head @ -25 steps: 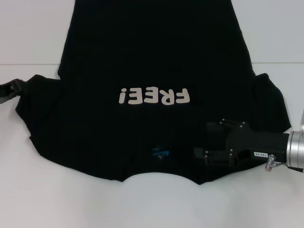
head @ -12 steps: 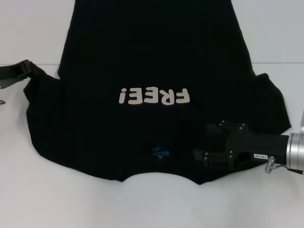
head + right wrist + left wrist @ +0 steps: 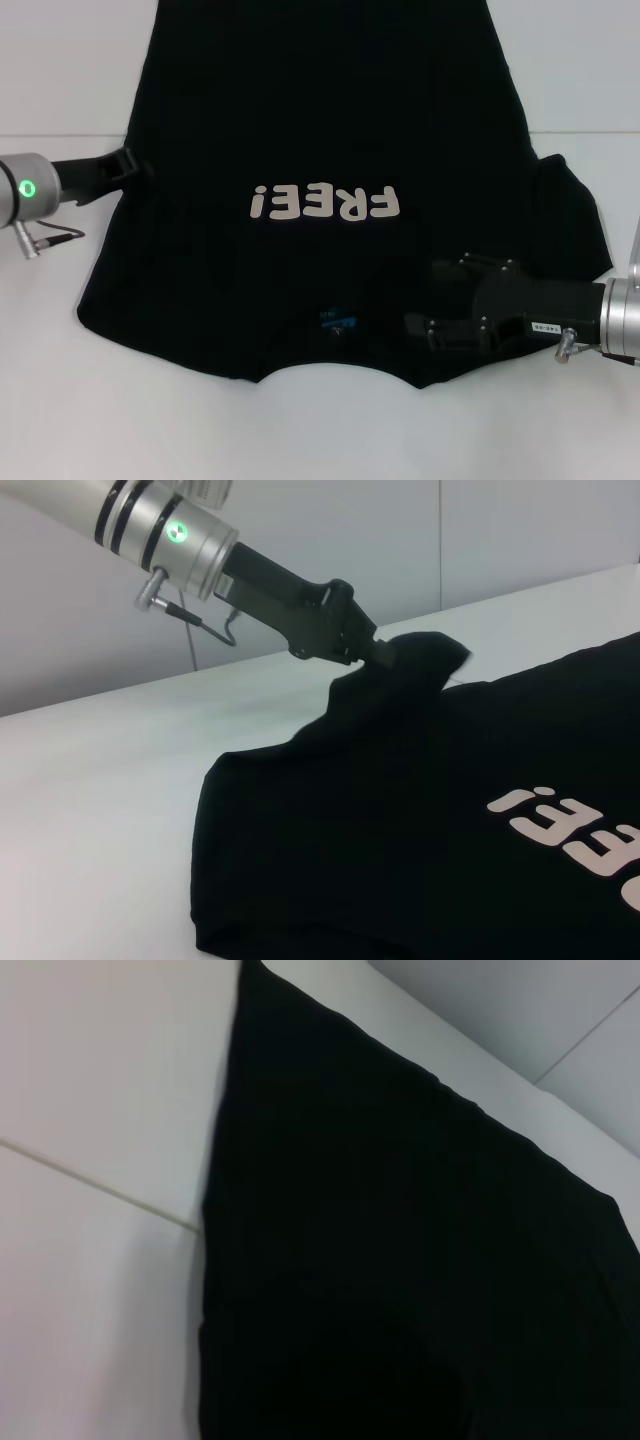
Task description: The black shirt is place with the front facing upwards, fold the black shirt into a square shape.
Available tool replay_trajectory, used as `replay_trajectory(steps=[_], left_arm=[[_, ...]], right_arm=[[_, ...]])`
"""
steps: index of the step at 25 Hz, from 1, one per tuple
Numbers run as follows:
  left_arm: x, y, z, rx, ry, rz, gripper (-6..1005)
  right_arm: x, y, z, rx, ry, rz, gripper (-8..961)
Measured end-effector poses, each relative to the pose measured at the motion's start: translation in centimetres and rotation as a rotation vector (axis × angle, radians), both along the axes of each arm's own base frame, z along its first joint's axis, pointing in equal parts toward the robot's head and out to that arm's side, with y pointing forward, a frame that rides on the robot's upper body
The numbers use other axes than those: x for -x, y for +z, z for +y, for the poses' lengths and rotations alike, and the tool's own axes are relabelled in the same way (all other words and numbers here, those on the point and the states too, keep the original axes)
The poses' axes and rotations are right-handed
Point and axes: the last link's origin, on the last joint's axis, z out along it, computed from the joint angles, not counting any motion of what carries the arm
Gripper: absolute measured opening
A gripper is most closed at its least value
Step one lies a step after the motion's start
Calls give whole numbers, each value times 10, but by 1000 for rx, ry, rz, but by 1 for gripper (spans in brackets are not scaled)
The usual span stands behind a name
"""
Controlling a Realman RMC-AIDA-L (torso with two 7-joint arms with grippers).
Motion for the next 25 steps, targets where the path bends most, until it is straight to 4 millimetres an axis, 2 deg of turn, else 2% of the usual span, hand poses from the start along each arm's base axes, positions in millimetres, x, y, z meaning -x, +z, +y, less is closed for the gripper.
replay_trajectory(steps=[7,17,22,25], left_arm=[[-1,-18,-5,-25,30,-56,113],[-6,-39,-27,-28,14,-315,146],[-2,-35,-33,-18,-40,-289,310],[-8,-30,-44,43,-250,-188,391]], right_arm=[[0,0,0,1,1,0,864],[0,1,1,-2,0,-2,862],[-1,1,2,-10,-5,-5,861],[-2,3,2,-26,-17,11,861]])
